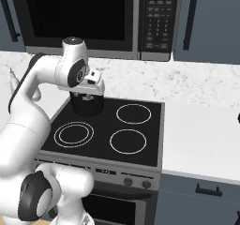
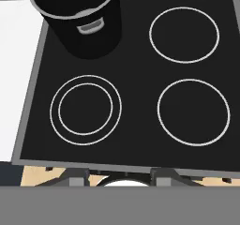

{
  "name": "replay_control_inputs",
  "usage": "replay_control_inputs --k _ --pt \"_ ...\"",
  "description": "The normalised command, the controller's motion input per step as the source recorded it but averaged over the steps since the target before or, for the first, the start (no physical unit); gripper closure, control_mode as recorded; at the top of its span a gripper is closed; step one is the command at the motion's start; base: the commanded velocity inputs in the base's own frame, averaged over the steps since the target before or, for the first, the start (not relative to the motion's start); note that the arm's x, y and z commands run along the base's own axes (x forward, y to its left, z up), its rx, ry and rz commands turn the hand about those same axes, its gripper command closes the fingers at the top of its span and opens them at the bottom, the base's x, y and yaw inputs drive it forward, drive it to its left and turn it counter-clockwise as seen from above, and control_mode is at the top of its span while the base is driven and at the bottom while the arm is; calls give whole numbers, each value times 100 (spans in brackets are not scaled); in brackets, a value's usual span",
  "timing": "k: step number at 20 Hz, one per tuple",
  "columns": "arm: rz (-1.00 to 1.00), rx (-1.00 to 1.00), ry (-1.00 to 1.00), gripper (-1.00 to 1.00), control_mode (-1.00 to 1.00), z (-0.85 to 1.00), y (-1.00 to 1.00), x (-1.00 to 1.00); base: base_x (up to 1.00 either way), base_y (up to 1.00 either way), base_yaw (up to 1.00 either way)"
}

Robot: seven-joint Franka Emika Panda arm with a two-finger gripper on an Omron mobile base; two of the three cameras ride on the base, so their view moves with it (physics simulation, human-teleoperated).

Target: Turn off the rear left burner of the stove.

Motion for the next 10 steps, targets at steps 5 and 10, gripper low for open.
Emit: replay_control_inputs --k 5,10 --pt "0 -2 0 -100 -100 -7 0 -26 0 0 0" --pt "1 -2 0 -100 -100 -2 0 -32 0 0 0"
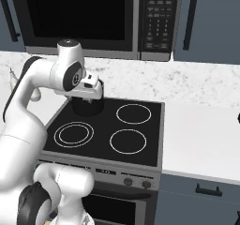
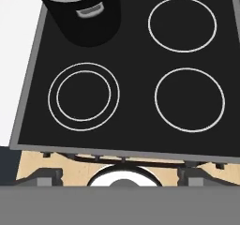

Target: Turn off the rear left burner of the stove.

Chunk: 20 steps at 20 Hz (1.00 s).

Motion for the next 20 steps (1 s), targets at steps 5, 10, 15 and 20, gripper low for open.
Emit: replay_control_inputs --k 5,10,15,20 --pt "0 0 -1 -100 -100 0 0 -27 0 0 0" --pt "0 0 0 -100 -100 0 0 -3 0 0 0" --pt "0 0 0 -100 -100 0 0 0 0 0 0" --pt "0 0 0 -100 -100 0 0 0 0 0 0"
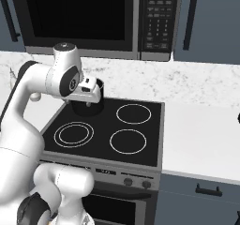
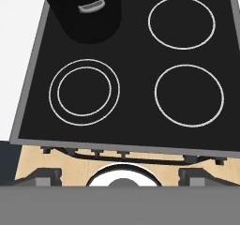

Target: Turn off the rear left burner of the stove.

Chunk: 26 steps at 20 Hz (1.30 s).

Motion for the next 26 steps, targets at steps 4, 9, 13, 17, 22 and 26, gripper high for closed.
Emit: replay_control_inputs --k 4,9,13,17,22,26 --pt "0 0 0 -100 -100 0 0 0 0 0 0" --pt "0 0 0 -100 -100 0 0 0 0 0 0" --pt "9 -12 0 -100 -100 -28 57 -27 0 0 0" --pt "25 -42 0 -100 -100 -89 100 -72 0 0 0" --pt "30 -56 0 -100 -100 -100 100 -89 0 0 0" --pt "31 -63 0 -100 -100 -100 100 -86 0 0 0"
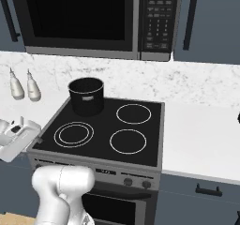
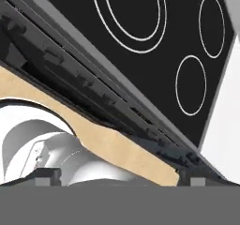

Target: Turn off the rear left burner of the stove.

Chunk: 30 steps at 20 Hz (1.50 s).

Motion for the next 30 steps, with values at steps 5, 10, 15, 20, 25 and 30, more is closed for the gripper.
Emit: replay_control_inputs --k 5,10,15,20,25,30 --pt "33 -69 2 -100 -100 -100 98 -22 0 0 0" --pt "23 -50 -1 -100 -100 -96 41 25 0 0 0" --pt "7 -27 0 -100 -100 -79 22 44 0 0 0" --pt "0 -13 0 -100 -100 -47 18 33 0 0 0" --pt "0 -8 0 -100 -100 -11 19 33 0 0 0" --pt "0 -1 0 -100 -100 -9 -3 23 0 0 0"
